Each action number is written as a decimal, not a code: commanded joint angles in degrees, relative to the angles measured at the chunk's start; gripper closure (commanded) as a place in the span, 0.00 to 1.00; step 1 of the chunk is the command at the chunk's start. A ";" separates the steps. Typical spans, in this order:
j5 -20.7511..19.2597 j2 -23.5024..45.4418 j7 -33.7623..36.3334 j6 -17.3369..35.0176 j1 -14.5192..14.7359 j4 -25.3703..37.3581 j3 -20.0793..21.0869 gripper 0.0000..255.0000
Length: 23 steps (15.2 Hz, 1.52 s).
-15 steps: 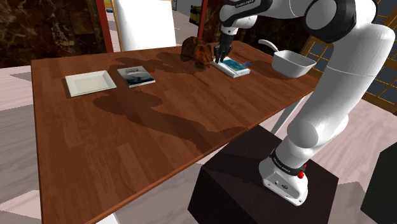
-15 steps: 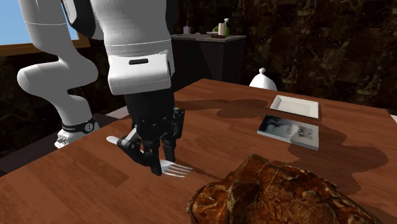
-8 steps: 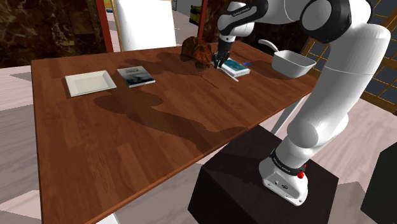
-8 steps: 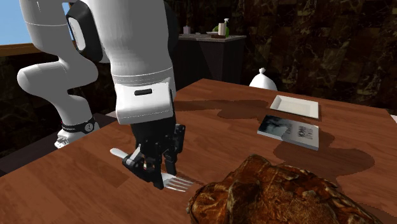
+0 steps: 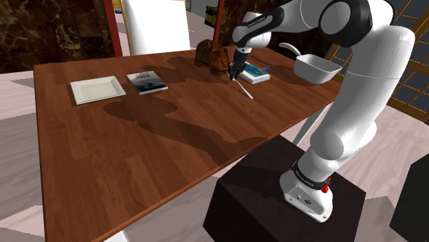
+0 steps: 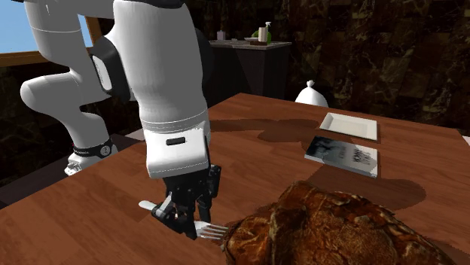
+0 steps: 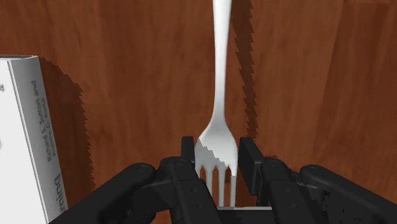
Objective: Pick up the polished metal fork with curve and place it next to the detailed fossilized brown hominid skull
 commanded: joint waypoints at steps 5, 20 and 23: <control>0.26 1.80 -0.25 2.73 -0.11 -1.16 0.06 1.00; -0.33 -2.08 0.13 -3.42 -0.10 1.13 -0.16 0.00; -0.33 -2.09 0.13 -3.42 -0.10 1.13 -0.16 0.00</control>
